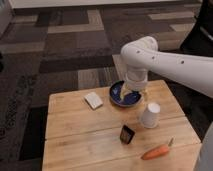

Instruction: Place the ceramic cup over the eraser

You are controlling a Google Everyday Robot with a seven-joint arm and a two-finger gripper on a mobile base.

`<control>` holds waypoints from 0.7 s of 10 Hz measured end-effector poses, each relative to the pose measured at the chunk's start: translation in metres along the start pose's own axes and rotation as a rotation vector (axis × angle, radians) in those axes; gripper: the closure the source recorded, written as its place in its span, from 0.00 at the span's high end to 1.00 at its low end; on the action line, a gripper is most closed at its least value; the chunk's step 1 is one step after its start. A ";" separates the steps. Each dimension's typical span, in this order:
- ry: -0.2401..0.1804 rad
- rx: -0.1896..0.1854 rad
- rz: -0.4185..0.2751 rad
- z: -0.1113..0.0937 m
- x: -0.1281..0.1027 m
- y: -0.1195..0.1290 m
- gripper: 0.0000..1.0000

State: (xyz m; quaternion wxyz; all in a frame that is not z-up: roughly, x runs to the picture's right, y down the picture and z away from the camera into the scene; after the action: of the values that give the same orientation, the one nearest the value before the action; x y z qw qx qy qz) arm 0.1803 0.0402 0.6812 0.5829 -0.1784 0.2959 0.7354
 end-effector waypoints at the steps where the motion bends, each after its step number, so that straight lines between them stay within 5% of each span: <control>1: 0.005 0.007 0.027 0.004 0.000 -0.014 0.65; 4: 0.017 0.014 0.073 0.015 0.001 -0.057 0.65; 7: -0.012 -0.038 0.016 0.037 0.000 -0.057 0.65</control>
State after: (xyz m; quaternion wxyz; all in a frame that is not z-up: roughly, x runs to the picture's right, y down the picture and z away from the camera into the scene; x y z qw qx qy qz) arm 0.2382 0.0721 0.6965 0.5752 -0.1825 0.2800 0.7466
